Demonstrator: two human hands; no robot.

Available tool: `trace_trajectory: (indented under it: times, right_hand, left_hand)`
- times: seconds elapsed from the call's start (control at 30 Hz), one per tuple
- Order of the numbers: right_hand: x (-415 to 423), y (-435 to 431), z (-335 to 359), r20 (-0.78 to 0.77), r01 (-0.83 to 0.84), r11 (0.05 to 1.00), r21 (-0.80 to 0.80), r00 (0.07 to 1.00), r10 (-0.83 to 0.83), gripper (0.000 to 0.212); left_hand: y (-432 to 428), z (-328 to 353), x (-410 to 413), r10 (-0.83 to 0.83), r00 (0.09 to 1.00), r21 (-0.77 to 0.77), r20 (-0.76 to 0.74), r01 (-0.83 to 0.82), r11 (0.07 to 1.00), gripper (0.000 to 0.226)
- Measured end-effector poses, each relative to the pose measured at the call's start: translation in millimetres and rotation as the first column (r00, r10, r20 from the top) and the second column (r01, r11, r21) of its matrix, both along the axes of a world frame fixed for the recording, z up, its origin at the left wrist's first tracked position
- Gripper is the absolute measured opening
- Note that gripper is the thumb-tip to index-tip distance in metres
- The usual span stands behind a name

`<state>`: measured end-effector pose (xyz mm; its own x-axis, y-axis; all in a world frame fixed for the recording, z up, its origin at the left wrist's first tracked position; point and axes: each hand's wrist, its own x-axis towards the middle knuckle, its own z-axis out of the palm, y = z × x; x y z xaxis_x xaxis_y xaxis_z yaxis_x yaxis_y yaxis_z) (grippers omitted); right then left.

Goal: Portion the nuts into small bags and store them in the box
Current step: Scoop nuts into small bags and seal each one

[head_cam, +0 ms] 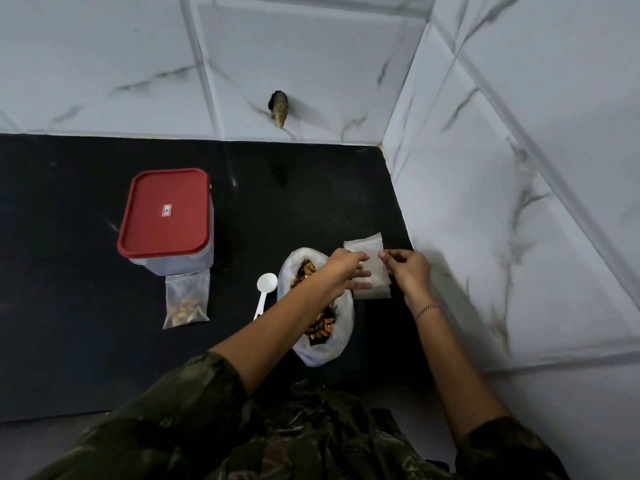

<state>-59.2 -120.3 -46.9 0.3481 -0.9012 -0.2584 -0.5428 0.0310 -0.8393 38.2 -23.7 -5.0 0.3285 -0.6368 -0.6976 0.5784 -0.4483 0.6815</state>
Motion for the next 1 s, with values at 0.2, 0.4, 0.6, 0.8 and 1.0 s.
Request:
trace_trajectory:
  times: [0.2,0.4,0.6,0.8,1.0]
  right_hand:
    - [7,8,23,0.126,-0.007,0.999,0.045,0.992,0.001,0.022]
    - [15,28,46,0.232,-0.06,0.996,0.06,0.972,0.044,0.016]
    - [31,49,60,0.203,-0.202,0.979,-0.016,0.958,0.201,0.011]
    - [32,61,93,0.245,-0.321,0.946,-0.055,0.914,0.324,0.017]
    - [55,89,113,-0.073,-0.552,0.802,-0.228,0.831,0.551,0.019]
  left_hand:
    - [14,9,29,0.138,0.98,-0.077,0.143,-0.128,0.989,0.04]
    - [40,5,47,0.213,0.908,-0.187,0.361,-0.153,0.97,0.019]
    - [64,9,54,0.218,0.834,-0.274,0.507,-0.084,0.958,0.011]
    - [93,15,74,0.181,0.737,-0.304,0.651,0.034,0.952,0.013]
    - [113,19,79,0.104,0.675,-0.294,0.731,0.173,0.94,0.013]
